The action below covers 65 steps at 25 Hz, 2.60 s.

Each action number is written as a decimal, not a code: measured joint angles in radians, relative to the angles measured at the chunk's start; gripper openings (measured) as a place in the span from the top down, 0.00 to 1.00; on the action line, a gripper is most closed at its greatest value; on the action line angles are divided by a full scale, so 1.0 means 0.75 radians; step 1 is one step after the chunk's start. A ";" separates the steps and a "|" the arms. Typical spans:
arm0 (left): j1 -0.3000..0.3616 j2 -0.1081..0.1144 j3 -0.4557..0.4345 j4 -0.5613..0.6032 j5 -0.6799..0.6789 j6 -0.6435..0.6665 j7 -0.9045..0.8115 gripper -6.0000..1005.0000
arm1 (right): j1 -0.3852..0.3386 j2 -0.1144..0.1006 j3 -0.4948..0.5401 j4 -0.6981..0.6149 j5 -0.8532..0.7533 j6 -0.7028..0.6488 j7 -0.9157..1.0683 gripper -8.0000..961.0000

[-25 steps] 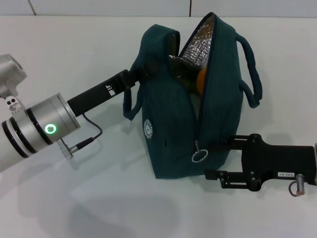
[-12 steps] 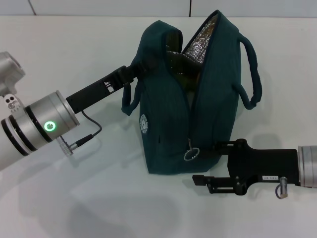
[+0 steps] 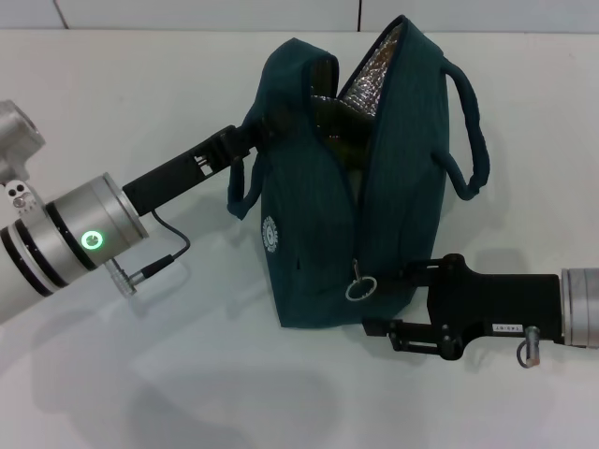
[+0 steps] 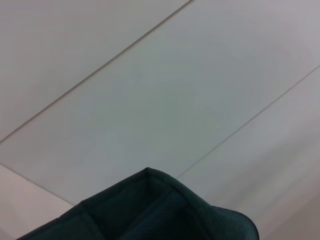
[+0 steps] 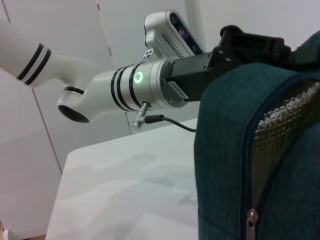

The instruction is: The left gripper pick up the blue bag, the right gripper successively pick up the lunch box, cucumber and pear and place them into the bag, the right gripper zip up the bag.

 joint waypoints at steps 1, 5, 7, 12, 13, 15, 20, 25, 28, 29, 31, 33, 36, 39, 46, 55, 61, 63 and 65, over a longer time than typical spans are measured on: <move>0.000 0.000 0.000 0.000 0.000 0.000 0.000 0.93 | 0.000 0.000 0.000 -0.001 0.000 -0.002 0.000 0.36; 0.004 0.000 0.000 0.000 0.000 0.000 0.000 0.93 | 0.000 0.000 -0.012 -0.003 0.003 -0.009 0.000 0.44; 0.004 0.000 0.001 0.000 0.000 0.000 0.000 0.93 | 0.000 0.000 -0.020 -0.004 0.005 -0.010 0.000 0.48; 0.004 0.000 0.003 0.000 0.000 0.000 0.000 0.93 | 0.000 0.000 -0.048 -0.005 0.038 -0.004 -0.001 0.54; 0.005 0.000 0.003 0.000 0.000 0.000 0.000 0.93 | 0.000 0.000 -0.051 -0.005 0.042 -0.002 -0.003 0.55; 0.006 0.000 0.004 0.000 0.000 0.000 0.000 0.93 | 0.003 0.000 -0.052 -0.005 0.047 0.000 -0.010 0.56; 0.006 0.000 0.004 0.000 0.000 0.000 0.000 0.93 | 0.016 0.000 -0.054 0.003 0.055 0.006 -0.018 0.60; 0.006 0.000 0.004 -0.002 0.000 0.000 0.001 0.93 | 0.016 0.000 -0.054 0.004 0.057 0.032 -0.020 0.63; 0.006 0.000 0.004 -0.002 0.000 -0.002 0.002 0.93 | 0.018 0.000 -0.062 0.005 0.070 0.034 -0.030 0.65; 0.006 0.000 0.004 -0.002 0.000 -0.002 0.002 0.93 | 0.019 0.000 -0.076 0.006 0.086 0.037 -0.033 0.65; 0.006 0.000 0.005 -0.002 0.001 -0.002 0.002 0.93 | 0.021 0.000 -0.101 0.006 0.115 0.045 -0.038 0.65; 0.006 0.000 0.006 -0.002 0.001 -0.003 0.002 0.93 | 0.026 0.000 -0.122 0.006 0.123 0.050 -0.044 0.65; 0.006 0.000 0.006 -0.004 0.002 -0.005 0.002 0.93 | 0.034 0.000 -0.149 0.007 0.125 0.053 -0.046 0.65; 0.006 0.000 0.007 -0.004 0.003 -0.004 0.002 0.93 | 0.036 0.000 -0.157 0.007 0.126 0.056 -0.046 0.65; 0.018 0.000 0.008 -0.004 0.003 -0.004 0.002 0.93 | 0.036 0.000 -0.190 0.010 0.161 0.087 -0.042 0.65; 0.019 0.000 0.008 -0.004 0.002 -0.002 0.002 0.93 | 0.035 0.000 -0.192 0.011 0.181 0.093 -0.042 0.71; 0.020 0.000 0.008 -0.004 0.001 -0.002 0.002 0.93 | 0.034 0.000 -0.208 0.012 0.200 0.146 -0.045 0.83; 0.020 0.000 0.008 -0.004 0.001 -0.002 0.002 0.93 | 0.037 0.000 -0.222 0.011 0.201 0.153 -0.045 0.87; 0.020 0.000 0.008 -0.004 0.001 -0.002 0.002 0.93 | 0.037 0.000 -0.234 0.006 0.203 0.153 -0.045 0.91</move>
